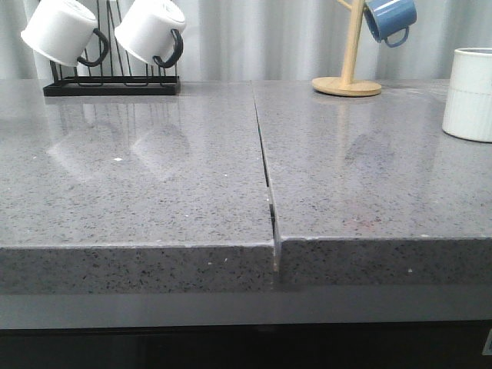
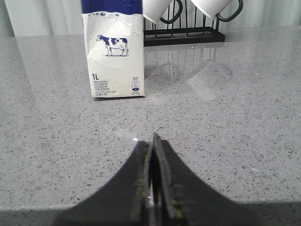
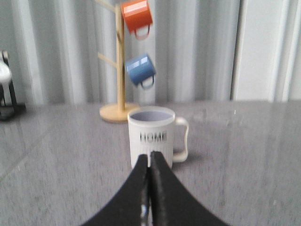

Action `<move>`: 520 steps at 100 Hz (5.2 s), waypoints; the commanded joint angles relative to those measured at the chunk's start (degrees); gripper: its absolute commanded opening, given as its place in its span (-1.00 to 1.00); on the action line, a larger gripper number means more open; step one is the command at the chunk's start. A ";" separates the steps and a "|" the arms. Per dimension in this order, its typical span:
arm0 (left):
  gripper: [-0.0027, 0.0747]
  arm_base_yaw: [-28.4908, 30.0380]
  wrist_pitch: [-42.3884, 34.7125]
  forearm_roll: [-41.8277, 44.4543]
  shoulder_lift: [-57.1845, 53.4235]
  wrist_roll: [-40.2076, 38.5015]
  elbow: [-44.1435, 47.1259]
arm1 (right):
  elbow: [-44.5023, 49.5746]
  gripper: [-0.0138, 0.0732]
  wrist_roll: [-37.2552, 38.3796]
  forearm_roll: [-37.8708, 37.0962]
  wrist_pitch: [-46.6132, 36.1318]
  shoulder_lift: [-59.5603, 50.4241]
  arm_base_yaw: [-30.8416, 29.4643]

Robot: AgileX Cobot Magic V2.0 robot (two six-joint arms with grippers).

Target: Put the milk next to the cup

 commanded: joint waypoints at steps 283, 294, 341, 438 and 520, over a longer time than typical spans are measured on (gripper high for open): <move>-0.98 -0.26 -4.26 -0.30 -1.75 -0.54 2.37 | -32.25 -0.83 0.26 -5.57 -55.12 97.20 -13.46; -0.98 -0.26 -4.26 -0.30 -1.75 -0.54 2.37 | -32.20 -0.84 0.26 -5.57 -54.77 95.89 -12.31; -0.99 -0.26 -4.26 -0.30 -1.75 -0.54 2.37 | -32.20 -0.84 0.26 -0.05 -48.34 86.77 10.07; -0.98 -0.26 -4.26 -0.30 -1.75 -0.54 2.37 | -30.79 -0.18 0.26 5.10 -60.50 98.47 23.64; -0.98 -0.26 -4.26 -0.30 -1.75 -0.54 2.37 | -3.11 -0.19 0.26 5.10 -59.82 65.98 23.58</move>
